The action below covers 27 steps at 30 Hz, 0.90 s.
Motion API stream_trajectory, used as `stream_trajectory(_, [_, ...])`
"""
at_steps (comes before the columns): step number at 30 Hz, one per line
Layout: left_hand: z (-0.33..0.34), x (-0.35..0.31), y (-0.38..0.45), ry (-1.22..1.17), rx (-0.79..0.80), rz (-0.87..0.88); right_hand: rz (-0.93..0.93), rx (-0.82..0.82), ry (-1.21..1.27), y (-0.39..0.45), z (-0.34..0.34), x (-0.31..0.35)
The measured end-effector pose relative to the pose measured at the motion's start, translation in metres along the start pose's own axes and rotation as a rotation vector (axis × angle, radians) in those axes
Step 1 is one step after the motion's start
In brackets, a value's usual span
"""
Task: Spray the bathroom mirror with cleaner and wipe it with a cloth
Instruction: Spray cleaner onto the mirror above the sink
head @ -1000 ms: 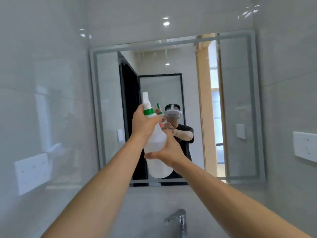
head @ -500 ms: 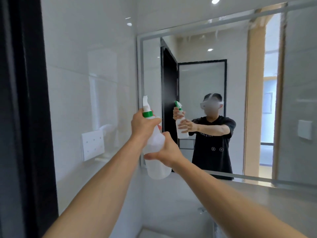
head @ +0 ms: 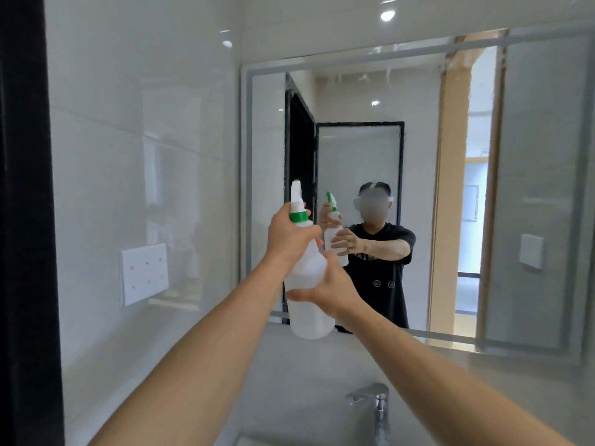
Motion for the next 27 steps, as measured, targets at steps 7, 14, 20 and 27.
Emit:
stream_trajectory(7, [0.074,-0.004,-0.001,-0.099,0.087,0.012,0.032,-0.109,0.002,-0.009,-0.066,-0.027])
stream_trajectory(14, [0.129,-0.013,-0.011,-0.119,0.154,0.032,0.06,-0.208,-0.014,-0.024,-0.115,-0.049])
stream_trajectory(20, [0.18,-0.037,-0.018,-0.191,0.239,0.076,0.116,-0.307,-0.04,-0.033,-0.161,-0.068])
stream_trajectory(27, [0.246,-0.059,-0.034,-0.341,0.34,0.053,0.211,-0.435,-0.085,-0.061,-0.223,-0.089])
Point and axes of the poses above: each hand's wrist, its own y-axis towards the middle knuckle, its own z-axis out of the palm, x = y × z, the point moved 10 cm from there along y, towards the middle knuckle, and after that the axes turned 15 degrees about z, right-handed, at the moved point
